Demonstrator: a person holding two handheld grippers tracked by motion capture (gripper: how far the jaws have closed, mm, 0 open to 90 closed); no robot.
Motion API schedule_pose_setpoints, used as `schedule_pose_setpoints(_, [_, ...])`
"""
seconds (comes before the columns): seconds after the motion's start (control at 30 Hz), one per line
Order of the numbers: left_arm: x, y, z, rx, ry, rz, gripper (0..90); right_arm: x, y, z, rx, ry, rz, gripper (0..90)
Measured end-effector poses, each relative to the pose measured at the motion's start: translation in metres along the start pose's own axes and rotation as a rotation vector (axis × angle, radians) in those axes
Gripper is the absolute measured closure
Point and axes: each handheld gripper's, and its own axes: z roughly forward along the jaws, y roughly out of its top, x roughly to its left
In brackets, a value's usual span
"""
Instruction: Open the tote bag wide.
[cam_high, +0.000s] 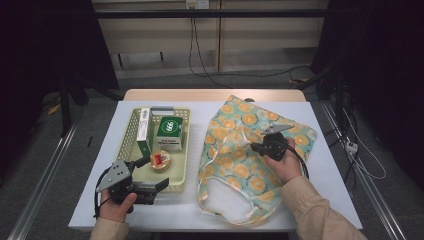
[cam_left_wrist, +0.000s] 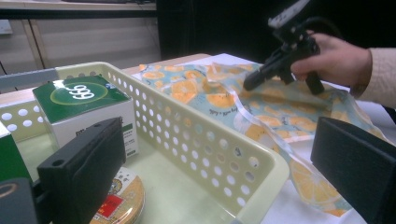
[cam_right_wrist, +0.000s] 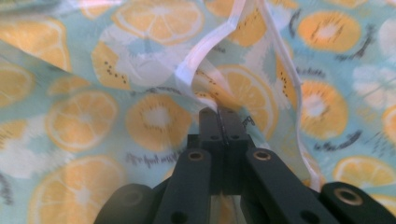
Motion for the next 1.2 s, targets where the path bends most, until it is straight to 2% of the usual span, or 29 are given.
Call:
schedule_pose_setpoints(0.13, [0.000,0.003,0.001,0.005,-0.002,0.000,3.1,-0.001,0.018,-0.017,-0.036,0.000,-0.008,90.0])
schedule_pose_setpoints(0.4, [-0.001,0.011,0.006,0.019,-0.022,0.005,3.1,-0.004,0.052,-0.036,-0.069,-0.026,-0.043,90.0])
schedule_pose_setpoints(0.57, [0.002,0.017,0.007,0.024,-0.026,-0.003,3.1,-0.007,0.066,-0.042,-0.098,-0.019,-0.021,90.0])
schedule_pose_setpoints(0.63, [0.003,0.019,0.008,0.029,-0.032,-0.011,3.1,-0.008,0.070,-0.043,-0.102,-0.024,-0.023,90.0])
schedule_pose_setpoints(0.77, [0.005,0.026,0.009,0.045,-0.035,-0.001,3.1,-0.010,0.074,-0.046,-0.110,-0.021,-0.017,90.0])
schedule_pose_setpoints(0.87, [0.009,0.031,0.010,0.060,-0.035,-0.005,3.1,-0.012,0.077,-0.049,-0.109,-0.037,-0.029,90.0])
schedule_pose_setpoints(1.07, [0.017,0.037,0.013,0.089,-0.040,-0.007,3.0,-0.020,0.083,-0.058,-0.126,-0.047,-0.023,90.0])
schedule_pose_setpoints(1.2, [0.023,0.041,0.016,0.109,-0.046,-0.006,2.9,-0.019,0.082,-0.059,-0.121,-0.041,-0.026,90.0])
